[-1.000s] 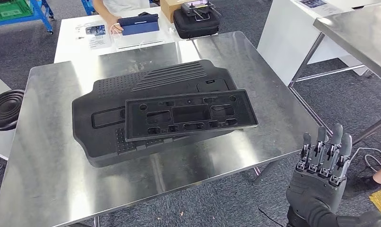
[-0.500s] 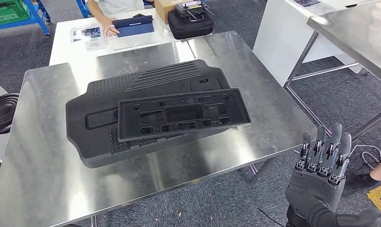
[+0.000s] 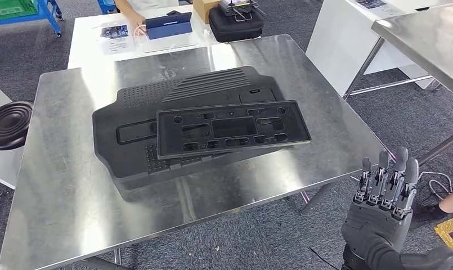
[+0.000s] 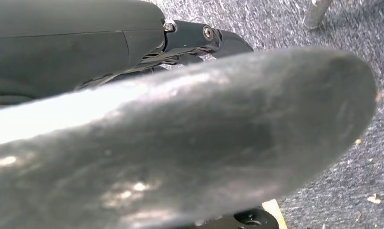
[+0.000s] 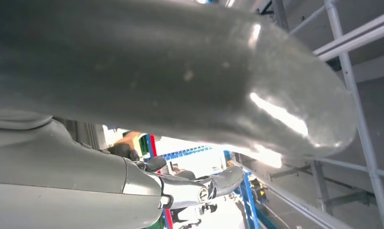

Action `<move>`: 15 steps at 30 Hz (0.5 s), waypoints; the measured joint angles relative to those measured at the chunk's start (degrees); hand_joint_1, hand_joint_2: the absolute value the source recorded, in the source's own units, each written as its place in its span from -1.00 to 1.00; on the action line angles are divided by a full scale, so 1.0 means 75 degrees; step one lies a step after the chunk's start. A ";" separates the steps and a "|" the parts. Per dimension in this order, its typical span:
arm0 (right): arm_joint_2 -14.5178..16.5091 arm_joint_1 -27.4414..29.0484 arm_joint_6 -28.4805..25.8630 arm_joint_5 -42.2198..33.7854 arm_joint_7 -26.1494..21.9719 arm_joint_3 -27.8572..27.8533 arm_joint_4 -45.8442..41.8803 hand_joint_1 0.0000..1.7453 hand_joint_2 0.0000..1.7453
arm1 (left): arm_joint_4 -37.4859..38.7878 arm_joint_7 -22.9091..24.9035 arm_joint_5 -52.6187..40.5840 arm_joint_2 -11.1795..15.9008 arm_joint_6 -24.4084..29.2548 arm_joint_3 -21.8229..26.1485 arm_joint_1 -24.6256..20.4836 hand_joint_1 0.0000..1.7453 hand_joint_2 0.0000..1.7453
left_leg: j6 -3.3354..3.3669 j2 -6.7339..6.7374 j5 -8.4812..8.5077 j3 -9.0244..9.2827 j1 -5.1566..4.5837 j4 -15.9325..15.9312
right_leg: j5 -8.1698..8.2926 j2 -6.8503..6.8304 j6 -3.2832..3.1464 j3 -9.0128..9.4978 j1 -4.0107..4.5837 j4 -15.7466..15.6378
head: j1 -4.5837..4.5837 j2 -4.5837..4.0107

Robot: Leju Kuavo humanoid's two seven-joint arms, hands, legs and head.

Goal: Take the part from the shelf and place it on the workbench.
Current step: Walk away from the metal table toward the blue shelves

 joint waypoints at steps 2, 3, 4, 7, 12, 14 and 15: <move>0.0018 0.0010 -0.0046 0.0018 0.0020 -0.0005 -0.0002 -1.00 -1.00 | 0.0000 -0.0022 -0.0001 -0.0012 -0.0001 0.0013 -0.0004 -1.00 -1.00 | -0.0061 0.0006 0.0029 -0.0009 -0.0019 -0.0001 | 0.0086 -0.0006 -0.0094 0.0137 0.0053 -0.0305 | -0.0006 0.0000; 0.0026 0.0016 -0.0060 0.0020 0.0032 -0.0008 -0.0003 -1.00 -1.00 | 0.0000 -0.0034 -0.0001 -0.0012 -0.0001 0.0019 -0.0006 -1.00 -1.00 | -0.0099 0.0011 0.0048 -0.0013 -0.0013 -0.0009 | 0.0120 -0.0007 -0.0128 0.0122 0.0042 -0.0327 | -0.0003 0.0000; 0.0031 0.0023 -0.0074 0.0020 0.0044 -0.0012 -0.0003 -1.00 -1.00 | 0.0000 -0.0039 0.0000 -0.0007 -0.0001 0.0023 -0.0007 -1.00 -1.00 | -0.0139 0.0010 0.0028 -0.0029 -0.0007 0.0017 | 0.0157 -0.0011 -0.0165 0.0134 0.0007 -0.0352 | -0.0004 0.0000; 0.0066 0.0042 -0.0090 0.0020 0.0063 -0.0020 -0.0002 -1.00 -1.00 | 0.0002 -0.0048 0.0000 0.0000 0.0000 0.0038 0.0001 -1.00 -1.00 | -0.0265 0.0009 -0.0556 -0.0320 0.0040 0.0758 | 0.0268 -0.0034 -0.0273 0.0164 -0.0106 -0.0414 | -0.0039 0.0000; 0.0091 0.0063 -0.0090 0.0020 0.0066 -0.0031 0.0022 -1.00 -1.00 | 0.0009 -0.0049 0.0000 0.0007 -0.0001 0.0071 0.0009 -1.00 -1.00 | -0.0495 0.0018 -0.0897 -0.0541 0.0243 0.1708 | 0.0304 -0.0046 -0.0254 0.0069 -0.0167 -0.0332 | -0.0058 0.0000; 0.0093 0.0063 -0.0092 0.0020 0.0066 -0.0034 0.0026 -1.00 -1.00 | 0.0014 -0.0049 -0.0001 0.0004 -0.0004 0.0074 0.0002 -1.00 -1.00 | -0.0597 -0.0001 -0.0507 -0.0006 0.0315 0.0760 | 0.0268 -0.0034 -0.0169 0.0018 -0.0201 -0.0212 | -0.0075 0.0000; 0.0093 0.0064 -0.0092 0.0020 0.0069 -0.0036 0.0025 -1.00 -1.00 | 0.0018 -0.0049 -0.0001 -0.0004 -0.0006 0.0076 -0.0006 -1.00 -1.00 | -0.0597 -0.0026 -0.0412 0.0159 0.0327 0.0425 | 0.0248 -0.0025 -0.0109 -0.0024 -0.0195 -0.0147 | -0.0084 0.0000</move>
